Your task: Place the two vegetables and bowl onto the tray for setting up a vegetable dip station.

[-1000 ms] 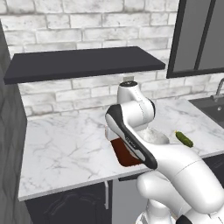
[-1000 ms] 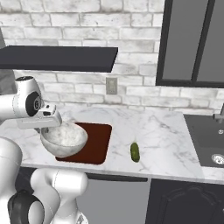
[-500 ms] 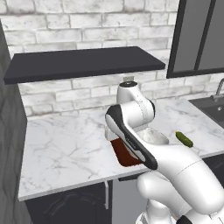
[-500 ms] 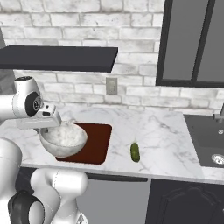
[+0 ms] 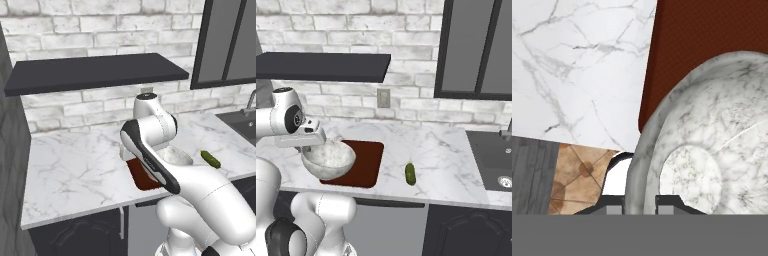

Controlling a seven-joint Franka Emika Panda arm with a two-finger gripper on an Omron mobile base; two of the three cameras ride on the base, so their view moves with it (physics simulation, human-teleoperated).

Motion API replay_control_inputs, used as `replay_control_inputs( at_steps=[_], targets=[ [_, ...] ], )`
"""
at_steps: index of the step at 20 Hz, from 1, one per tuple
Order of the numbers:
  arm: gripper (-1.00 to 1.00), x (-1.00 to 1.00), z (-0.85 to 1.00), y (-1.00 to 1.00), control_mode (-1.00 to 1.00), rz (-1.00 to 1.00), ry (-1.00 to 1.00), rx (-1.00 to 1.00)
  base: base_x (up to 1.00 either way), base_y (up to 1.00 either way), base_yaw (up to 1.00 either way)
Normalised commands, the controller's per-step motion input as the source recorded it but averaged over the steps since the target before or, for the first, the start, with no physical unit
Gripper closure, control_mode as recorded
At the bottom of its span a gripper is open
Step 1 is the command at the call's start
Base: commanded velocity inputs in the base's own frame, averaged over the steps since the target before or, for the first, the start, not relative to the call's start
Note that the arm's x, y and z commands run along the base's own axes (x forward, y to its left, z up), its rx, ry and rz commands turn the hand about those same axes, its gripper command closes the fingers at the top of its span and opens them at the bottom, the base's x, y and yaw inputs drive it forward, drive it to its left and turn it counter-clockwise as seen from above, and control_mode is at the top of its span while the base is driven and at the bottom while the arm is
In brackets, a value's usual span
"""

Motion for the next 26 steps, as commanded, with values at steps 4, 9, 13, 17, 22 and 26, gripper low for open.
replay_control_inputs(
  at_steps=[4, 9, 13, 17, 22, 26],
  targets=[
    [1.0, 0.04, 0.0, 0.0, -1.0, 0.0, 0.0, 0.0, 0.0, 0.0, 0.0],
    [1.0, 0.21, 0.02, 0.0, -1.0, 0.0, 0.0, -0.02, 0.0, 0.0, 0.0],
    [1.0, 0.34, 0.0, 0.01, -1.0, 0.0, -0.04, -0.04, 0.0, 0.0, 0.0],
    [1.0, 0.42, 0.0, 0.08, -1.0, 0.0, -0.02, -0.17, 0.0, 0.0, 0.0],
    [1.0, 0.45, -0.03, 0.01, -1.0, 0.0, -0.02, -0.13, 0.0, 0.0, 0.0],
    [1.0, 0.31, -0.02, 0.02, -1.0, 0.01, -0.03, -0.04, 0.0, 0.0, 0.0]
  ],
)
